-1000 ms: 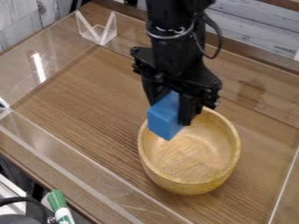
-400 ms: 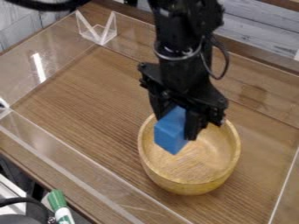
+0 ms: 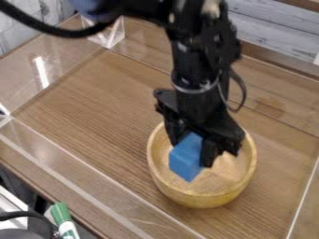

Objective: Put the blue block in the brown bowl

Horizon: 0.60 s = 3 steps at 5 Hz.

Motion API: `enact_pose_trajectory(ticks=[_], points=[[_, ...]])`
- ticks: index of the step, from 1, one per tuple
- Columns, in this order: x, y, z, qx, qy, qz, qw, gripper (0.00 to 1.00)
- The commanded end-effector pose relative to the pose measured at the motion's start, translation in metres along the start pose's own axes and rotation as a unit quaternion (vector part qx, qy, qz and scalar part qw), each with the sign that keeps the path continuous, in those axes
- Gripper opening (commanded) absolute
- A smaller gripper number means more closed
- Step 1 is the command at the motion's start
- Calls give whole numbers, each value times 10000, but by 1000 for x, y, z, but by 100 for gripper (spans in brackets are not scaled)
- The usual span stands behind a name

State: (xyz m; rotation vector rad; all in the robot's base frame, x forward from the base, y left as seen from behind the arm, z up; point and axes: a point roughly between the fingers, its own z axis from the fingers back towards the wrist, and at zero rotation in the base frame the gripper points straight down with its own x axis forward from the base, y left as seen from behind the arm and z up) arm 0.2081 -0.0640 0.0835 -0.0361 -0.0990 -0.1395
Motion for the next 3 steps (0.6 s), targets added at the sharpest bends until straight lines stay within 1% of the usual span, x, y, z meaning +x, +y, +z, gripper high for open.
enact_pose_trajectory(ticks=[1,2,3], points=[[8,-5,-1,9,-211,31,9998,0],[9,-5,-3,-24,-233,58,9997,100],[10,-5,-2,-70,-198,72,9998,100]])
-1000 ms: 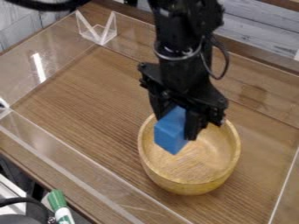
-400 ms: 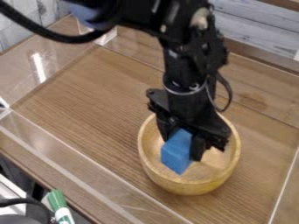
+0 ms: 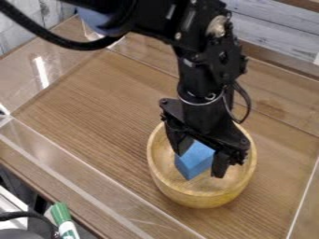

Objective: Put the blue block in the brown bowl

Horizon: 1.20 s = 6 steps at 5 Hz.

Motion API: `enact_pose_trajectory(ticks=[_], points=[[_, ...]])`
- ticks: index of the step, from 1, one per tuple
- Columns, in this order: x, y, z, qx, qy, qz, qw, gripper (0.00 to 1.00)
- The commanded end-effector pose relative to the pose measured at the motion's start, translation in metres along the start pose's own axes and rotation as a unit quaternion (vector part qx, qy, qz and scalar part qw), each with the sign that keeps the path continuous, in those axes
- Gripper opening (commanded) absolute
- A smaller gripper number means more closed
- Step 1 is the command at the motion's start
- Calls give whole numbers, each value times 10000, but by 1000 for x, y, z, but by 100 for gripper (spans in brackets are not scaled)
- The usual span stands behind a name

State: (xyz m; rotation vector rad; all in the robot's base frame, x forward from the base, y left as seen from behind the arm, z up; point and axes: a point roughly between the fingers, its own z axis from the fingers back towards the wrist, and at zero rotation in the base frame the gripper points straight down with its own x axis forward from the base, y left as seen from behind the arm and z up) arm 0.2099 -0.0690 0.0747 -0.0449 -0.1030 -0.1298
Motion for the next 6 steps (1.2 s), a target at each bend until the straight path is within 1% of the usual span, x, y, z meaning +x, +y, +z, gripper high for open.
enact_pose_trajectory(ticks=[1,4,6], points=[[9,0,8,-62,-137,32,9999,100],[14,5,10,-153,-52,80,9998,100],[17,7,13,-239,22,111,9996,100]])
